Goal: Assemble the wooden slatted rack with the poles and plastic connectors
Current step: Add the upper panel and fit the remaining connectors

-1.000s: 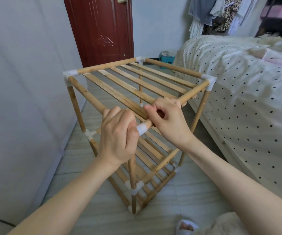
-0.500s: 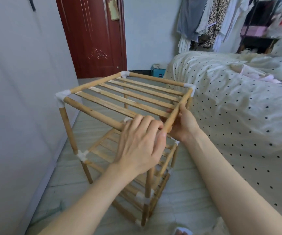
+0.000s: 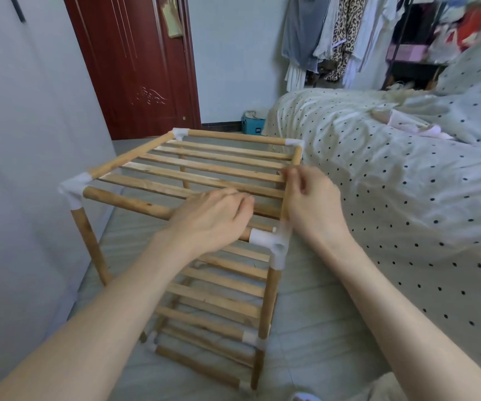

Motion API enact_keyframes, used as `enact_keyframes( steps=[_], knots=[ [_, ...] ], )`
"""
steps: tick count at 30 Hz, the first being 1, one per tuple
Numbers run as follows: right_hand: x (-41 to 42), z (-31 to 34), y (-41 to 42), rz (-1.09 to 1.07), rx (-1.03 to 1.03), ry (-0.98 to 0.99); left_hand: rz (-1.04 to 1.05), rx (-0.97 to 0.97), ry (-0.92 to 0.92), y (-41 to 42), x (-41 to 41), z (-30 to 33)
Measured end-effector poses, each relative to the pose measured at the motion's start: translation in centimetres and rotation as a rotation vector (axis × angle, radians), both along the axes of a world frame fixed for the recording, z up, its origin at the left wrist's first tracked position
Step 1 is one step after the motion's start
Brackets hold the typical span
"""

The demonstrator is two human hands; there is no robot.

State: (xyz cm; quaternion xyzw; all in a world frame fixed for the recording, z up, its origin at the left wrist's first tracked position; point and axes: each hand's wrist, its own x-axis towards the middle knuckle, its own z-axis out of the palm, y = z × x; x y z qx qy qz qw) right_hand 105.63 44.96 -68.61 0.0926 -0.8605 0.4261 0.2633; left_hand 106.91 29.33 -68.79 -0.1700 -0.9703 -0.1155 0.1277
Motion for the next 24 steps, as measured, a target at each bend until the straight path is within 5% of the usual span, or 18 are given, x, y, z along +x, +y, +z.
enact_keyframes(
  steps=[6,11,15,24],
  knots=[
    [2.7,-3.0,-2.9,0.033,0.54,0.091,0.104,-0.049,-0.21,-5.2,-0.4,1.2],
    [2.7,-1.1,-1.8,0.029,0.826,0.045,0.201,-0.077,-0.077,-3.4,0.0,0.7],
    [2.2,-0.4,-2.1,0.042,0.769,-0.102,0.186,-0.067,0.021,-1.1,0.4,-0.1],
    [-0.3,-0.6,-1.7,0.127,0.663,-0.291,0.194,-0.138,-0.086,-0.9,0.1,0.2]
  ],
)
